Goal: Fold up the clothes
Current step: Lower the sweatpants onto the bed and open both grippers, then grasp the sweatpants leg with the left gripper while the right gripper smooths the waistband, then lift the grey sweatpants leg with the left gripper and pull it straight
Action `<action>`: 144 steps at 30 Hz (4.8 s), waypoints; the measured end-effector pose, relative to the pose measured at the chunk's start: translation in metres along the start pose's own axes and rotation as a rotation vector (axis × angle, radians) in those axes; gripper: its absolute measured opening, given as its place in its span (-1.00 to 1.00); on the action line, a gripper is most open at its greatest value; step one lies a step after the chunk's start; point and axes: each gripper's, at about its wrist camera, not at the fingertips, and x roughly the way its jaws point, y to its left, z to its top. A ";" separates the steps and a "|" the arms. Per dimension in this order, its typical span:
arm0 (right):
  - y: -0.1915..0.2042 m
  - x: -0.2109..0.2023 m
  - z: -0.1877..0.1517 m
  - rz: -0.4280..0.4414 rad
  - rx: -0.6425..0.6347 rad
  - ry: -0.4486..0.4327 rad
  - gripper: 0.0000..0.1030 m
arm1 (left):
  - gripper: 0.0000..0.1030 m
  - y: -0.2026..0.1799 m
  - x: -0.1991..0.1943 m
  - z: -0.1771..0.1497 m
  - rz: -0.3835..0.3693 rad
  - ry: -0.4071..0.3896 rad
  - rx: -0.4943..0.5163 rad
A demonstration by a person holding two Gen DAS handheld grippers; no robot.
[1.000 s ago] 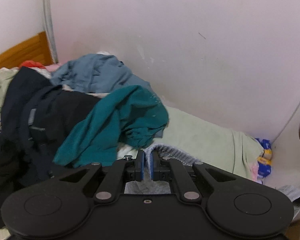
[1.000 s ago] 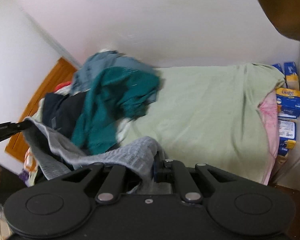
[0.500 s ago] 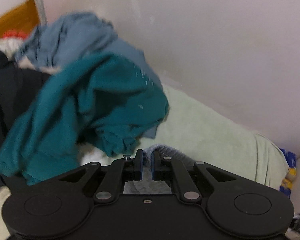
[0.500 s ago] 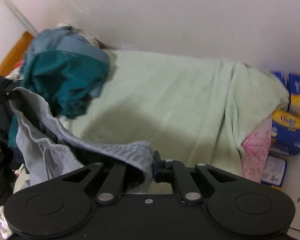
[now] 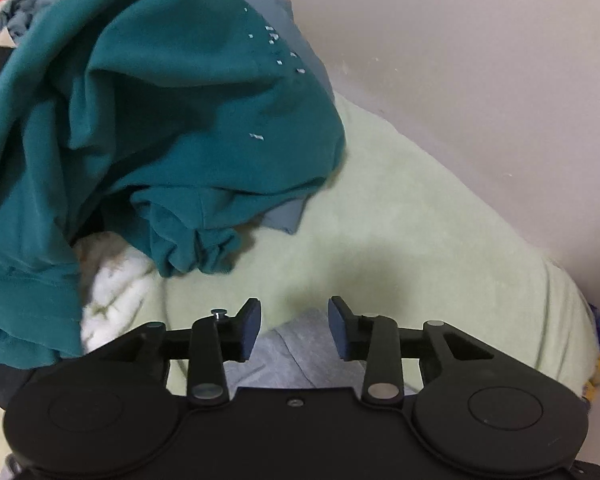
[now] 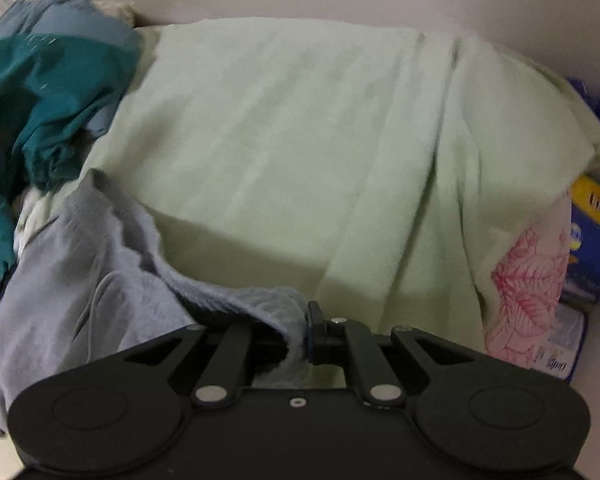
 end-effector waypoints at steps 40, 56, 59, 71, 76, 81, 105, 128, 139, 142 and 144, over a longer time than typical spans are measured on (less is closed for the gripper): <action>-0.026 -0.078 0.019 0.269 -0.069 -0.068 0.56 | 0.14 0.182 -0.248 -0.338 0.260 0.081 -0.532; 0.075 -0.053 -0.118 0.416 -0.285 0.330 0.60 | 0.15 0.195 -0.202 -0.432 0.145 0.131 -0.746; 0.097 -0.055 -0.150 0.433 -0.297 0.346 0.60 | 0.15 0.202 -0.183 -0.445 0.094 0.166 -0.765; 0.136 -0.020 -0.230 0.472 0.002 0.303 0.41 | -0.05 0.231 -0.126 -0.471 -0.151 0.109 -0.800; 0.141 -0.025 -0.237 0.421 0.044 0.228 -0.54 | -0.59 0.241 -0.127 -0.473 -0.198 0.105 -0.769; 0.135 -0.050 -0.230 0.441 0.085 0.148 -0.76 | -0.74 0.231 -0.159 -0.448 -0.252 0.019 -0.658; 0.067 -0.008 -0.067 0.280 0.061 0.106 -0.82 | -0.59 0.054 -0.100 -0.281 -0.459 0.002 -0.507; 0.150 -0.083 -0.049 0.468 -0.557 0.120 0.43 | 0.28 0.147 -0.098 -0.398 -0.283 0.037 -0.985; 0.170 -0.066 -0.067 0.505 -0.639 0.231 0.43 | -0.70 0.136 -0.092 -0.366 -0.300 -0.022 -0.835; 0.160 -0.067 -0.066 0.483 -0.626 0.242 0.43 | -0.82 0.133 -0.109 -0.361 -0.259 -0.045 -0.786; 0.155 -0.068 -0.066 0.477 -0.621 0.256 0.43 | -0.83 0.136 -0.125 -0.359 -0.239 -0.081 -0.765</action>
